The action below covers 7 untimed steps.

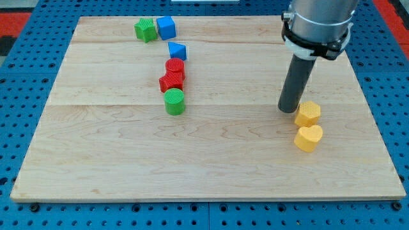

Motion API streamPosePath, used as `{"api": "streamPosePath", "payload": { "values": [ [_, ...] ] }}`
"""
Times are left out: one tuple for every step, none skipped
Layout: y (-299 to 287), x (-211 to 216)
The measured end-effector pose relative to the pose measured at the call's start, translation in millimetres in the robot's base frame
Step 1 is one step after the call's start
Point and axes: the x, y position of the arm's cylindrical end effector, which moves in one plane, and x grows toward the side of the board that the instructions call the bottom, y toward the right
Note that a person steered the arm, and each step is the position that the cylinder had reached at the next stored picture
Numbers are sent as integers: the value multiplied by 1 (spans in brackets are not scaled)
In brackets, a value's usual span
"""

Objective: Push the yellow hexagon into the yellow heart

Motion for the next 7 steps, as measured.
{"api": "streamPosePath", "payload": {
  "values": [
    [26,-3],
    [54,-3],
    [52,10],
    [32,56],
    [31,50],
    [29,43],
    [25,43]
  ]
}}
